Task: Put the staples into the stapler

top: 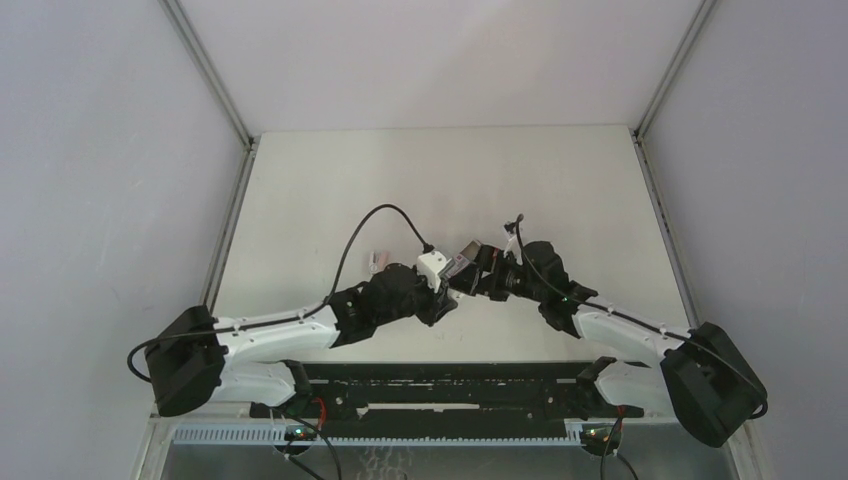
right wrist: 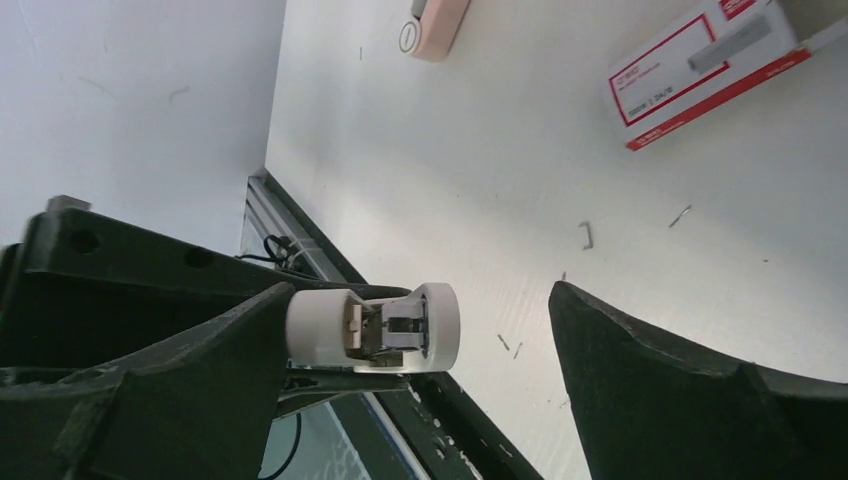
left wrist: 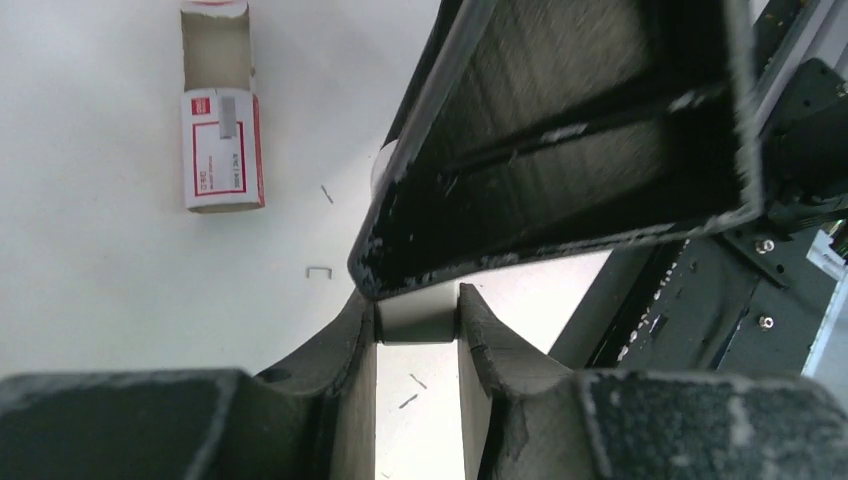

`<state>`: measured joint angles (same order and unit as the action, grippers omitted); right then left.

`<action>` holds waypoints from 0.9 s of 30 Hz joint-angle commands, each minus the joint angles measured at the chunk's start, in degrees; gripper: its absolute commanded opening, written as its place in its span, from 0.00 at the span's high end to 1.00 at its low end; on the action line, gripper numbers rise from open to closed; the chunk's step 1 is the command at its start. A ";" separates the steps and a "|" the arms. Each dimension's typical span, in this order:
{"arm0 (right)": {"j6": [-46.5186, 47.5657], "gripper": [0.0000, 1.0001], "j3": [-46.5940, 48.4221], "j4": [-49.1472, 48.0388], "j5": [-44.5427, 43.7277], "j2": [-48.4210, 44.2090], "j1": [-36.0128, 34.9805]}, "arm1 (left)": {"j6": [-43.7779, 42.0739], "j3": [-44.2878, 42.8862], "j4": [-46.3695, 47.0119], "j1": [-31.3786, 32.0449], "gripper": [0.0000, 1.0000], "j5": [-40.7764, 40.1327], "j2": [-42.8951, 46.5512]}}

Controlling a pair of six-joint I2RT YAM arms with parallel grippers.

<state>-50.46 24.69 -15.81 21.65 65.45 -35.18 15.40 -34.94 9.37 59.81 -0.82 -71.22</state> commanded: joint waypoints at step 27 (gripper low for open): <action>4.21 0.14 2.78 1.29 -0.86 -9.65 3.05 | -0.20 -1.80 2.46 0.74 1.00 -1.44 2.99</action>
<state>-50.68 25.63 -16.23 21.32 58.94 -34.37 15.42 -34.94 10.94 60.27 -2.33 -69.43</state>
